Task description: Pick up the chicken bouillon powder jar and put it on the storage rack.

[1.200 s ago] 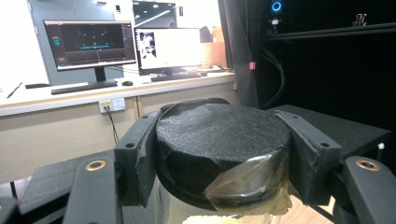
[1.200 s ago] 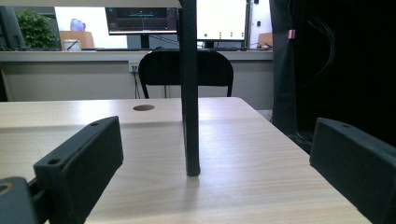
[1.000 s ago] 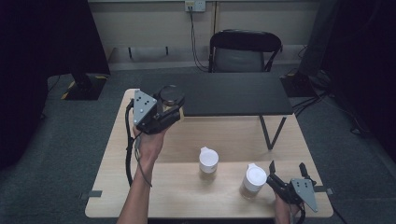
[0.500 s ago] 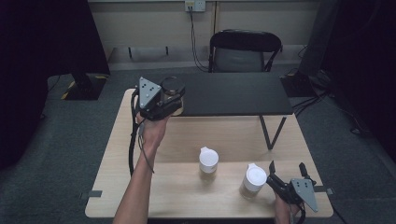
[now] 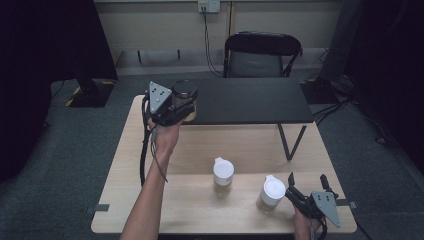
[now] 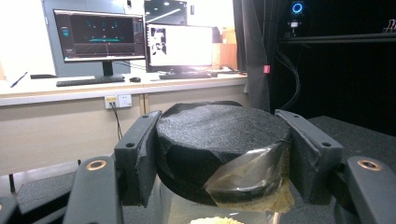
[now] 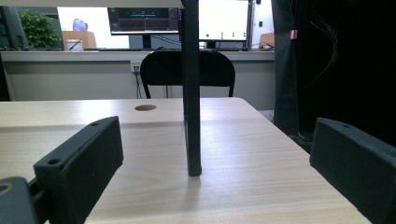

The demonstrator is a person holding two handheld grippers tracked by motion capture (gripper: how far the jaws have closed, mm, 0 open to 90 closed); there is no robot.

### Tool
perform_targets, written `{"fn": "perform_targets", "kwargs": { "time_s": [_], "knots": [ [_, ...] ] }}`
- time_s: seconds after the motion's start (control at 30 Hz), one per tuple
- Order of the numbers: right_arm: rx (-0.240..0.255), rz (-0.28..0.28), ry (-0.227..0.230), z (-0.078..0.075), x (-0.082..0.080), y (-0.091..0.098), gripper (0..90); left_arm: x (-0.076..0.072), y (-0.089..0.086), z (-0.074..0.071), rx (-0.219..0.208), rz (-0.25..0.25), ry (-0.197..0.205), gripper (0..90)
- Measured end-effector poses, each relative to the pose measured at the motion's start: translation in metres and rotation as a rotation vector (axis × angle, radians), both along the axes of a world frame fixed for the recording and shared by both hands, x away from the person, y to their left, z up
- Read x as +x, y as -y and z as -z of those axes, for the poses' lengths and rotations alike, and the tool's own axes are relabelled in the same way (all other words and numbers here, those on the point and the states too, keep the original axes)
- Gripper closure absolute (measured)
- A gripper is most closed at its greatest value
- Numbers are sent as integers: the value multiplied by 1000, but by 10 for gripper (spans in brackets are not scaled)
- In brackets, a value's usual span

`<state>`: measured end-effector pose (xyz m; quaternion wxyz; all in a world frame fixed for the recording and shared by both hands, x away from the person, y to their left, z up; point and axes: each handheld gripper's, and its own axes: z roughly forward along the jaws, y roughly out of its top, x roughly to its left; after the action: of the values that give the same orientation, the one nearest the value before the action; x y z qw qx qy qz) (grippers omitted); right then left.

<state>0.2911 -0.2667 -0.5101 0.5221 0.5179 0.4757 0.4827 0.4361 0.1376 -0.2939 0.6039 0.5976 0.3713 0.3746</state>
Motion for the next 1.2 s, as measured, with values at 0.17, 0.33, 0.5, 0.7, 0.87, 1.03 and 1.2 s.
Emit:
{"fn": "perform_targets", "kwargs": {
  "time_s": [0.17,0.33,0.5,0.7,0.87,1.03,1.2],
  "knots": [
    [-1,-1,0,0,0,0,16,0,-1,0,0,8,-1,345],
    [-1,-1,-1,0,0,0,16,1,-2,0,-10,12,-12,337],
    [-1,-1,-1,0,0,0,16,2,-2,2,-10,11,-31,224],
    [-1,0,0,0,0,0,16,2,-1,1,-18,-3,-14,82],
    [-1,0,0,0,0,0,16,2,-2,1,-21,-22,-25,0],
    [-1,1,1,0,0,0,16,-1,-5,-1,-35,-30,-13,0],
    [-1,1,1,0,0,0,16,-4,-7,0,-42,-22,-11,0]
  ]
}}
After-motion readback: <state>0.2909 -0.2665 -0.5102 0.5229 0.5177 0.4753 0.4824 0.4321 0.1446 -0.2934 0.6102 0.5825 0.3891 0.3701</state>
